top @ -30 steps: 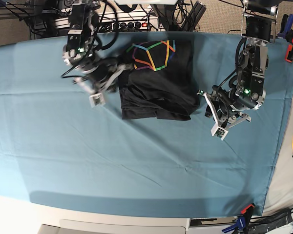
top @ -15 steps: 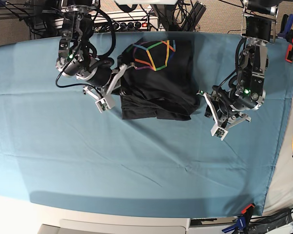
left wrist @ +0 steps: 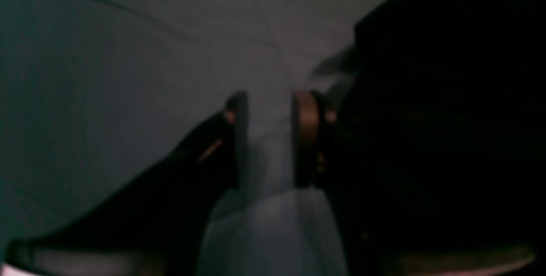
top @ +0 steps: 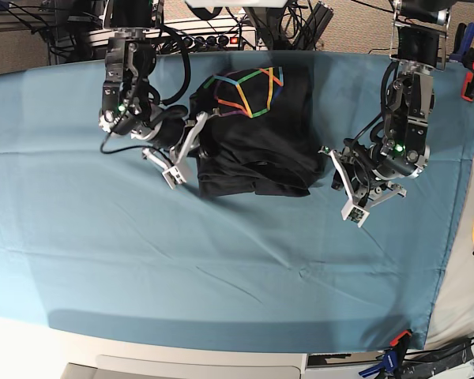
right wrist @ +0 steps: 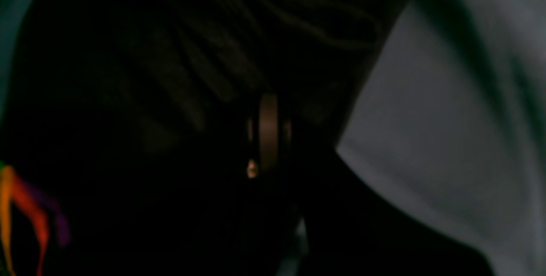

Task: Fold the T-shirt properly
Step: 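Release the left gripper and tuck the shirt edge with the right gripper, then lift both grippers away from the folded shirt, then grasp the printed layer with both grippers and pull it flat over the stack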

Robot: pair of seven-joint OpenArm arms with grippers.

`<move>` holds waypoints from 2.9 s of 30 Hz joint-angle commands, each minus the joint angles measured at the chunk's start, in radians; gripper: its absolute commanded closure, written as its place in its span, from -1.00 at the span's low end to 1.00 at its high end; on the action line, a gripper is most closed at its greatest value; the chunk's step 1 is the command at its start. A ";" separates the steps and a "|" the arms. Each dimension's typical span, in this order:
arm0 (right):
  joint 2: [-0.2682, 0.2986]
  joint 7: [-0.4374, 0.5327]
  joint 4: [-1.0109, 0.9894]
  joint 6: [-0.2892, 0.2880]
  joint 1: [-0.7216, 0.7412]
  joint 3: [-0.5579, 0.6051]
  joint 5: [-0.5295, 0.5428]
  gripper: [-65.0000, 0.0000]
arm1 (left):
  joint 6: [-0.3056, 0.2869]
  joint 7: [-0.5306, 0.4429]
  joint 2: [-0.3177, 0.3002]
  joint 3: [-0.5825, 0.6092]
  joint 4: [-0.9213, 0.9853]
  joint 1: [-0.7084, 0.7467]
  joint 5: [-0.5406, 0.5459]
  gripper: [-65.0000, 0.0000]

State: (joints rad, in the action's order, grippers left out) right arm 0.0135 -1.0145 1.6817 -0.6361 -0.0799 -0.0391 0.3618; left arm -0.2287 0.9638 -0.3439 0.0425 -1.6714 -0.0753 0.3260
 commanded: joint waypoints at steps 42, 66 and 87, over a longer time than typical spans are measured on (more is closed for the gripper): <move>0.119 -0.079 0.196 -0.062 -0.158 -0.457 0.679 1.00 | -0.053 0.029 0.017 -0.340 -0.362 0.427 0.417 1.00; -0.116 -0.146 0.196 -0.062 -0.289 0.063 0.766 1.00 | -0.056 0.012 0.108 -0.340 -0.407 0.496 0.381 1.00; -0.046 -0.081 0.195 0.037 -0.352 -0.093 0.457 1.00 | -0.060 0.016 0.113 -0.336 -0.407 0.508 0.485 1.00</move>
State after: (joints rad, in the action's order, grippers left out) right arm -0.0364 -1.1122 1.8591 -0.6010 -0.4324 -0.1276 0.8249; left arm -0.2817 0.9939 -0.2268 -0.2939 -2.0624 0.4305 0.7853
